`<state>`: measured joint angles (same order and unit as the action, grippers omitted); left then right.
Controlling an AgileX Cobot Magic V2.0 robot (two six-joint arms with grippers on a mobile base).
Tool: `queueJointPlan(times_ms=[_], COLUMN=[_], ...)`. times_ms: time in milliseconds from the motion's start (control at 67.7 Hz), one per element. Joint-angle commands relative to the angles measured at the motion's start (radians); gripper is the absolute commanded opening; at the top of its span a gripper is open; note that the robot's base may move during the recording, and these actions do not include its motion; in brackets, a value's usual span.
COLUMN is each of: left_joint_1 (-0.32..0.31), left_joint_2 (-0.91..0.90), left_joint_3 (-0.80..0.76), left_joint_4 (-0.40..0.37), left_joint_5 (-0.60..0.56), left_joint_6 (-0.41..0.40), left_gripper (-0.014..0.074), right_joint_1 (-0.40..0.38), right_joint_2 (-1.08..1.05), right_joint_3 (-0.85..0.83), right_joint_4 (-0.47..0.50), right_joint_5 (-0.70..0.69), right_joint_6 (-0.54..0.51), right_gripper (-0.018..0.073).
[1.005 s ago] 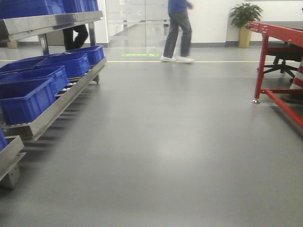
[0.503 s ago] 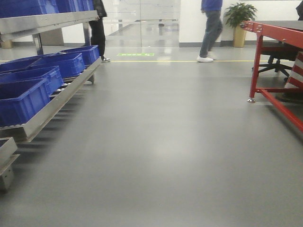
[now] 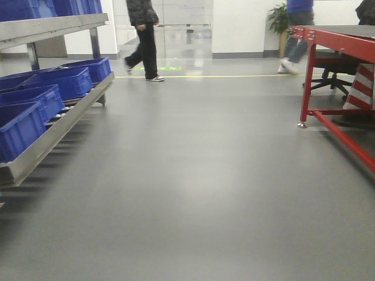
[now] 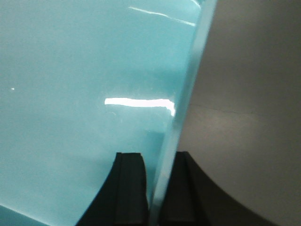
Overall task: Move two blue bins to right shelf middle
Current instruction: 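Turn the base away from the shelf while holding the teal bin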
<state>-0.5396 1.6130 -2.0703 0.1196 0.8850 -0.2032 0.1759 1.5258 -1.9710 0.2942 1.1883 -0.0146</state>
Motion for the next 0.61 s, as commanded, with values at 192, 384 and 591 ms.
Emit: queueJointPlan(times_ms=[192, 384, 591], left_joint_1=[-0.001, -0.001, -0.001], left_joint_2=[-0.021, -0.021, -0.021], left_joint_3=[-0.006, -0.006, -0.006], left_joint_4=[-0.034, -0.034, -0.034], left_joint_5=[-0.072, -0.072, -0.072], left_joint_6=[-0.008, -0.008, -0.008], left_gripper=[-0.0111, -0.0111, -0.0111], right_joint_1=[-0.001, -0.001, -0.001], right_joint_2=[-0.009, -0.009, -0.009], right_joint_3=[-0.01, -0.01, -0.01], right_joint_4=[0.031, 0.031, 0.031], right_joint_5=[-0.018, -0.018, -0.018], right_joint_6=[-0.03, -0.03, -0.03], right_gripper=[-0.0153, -0.0153, -0.0153])
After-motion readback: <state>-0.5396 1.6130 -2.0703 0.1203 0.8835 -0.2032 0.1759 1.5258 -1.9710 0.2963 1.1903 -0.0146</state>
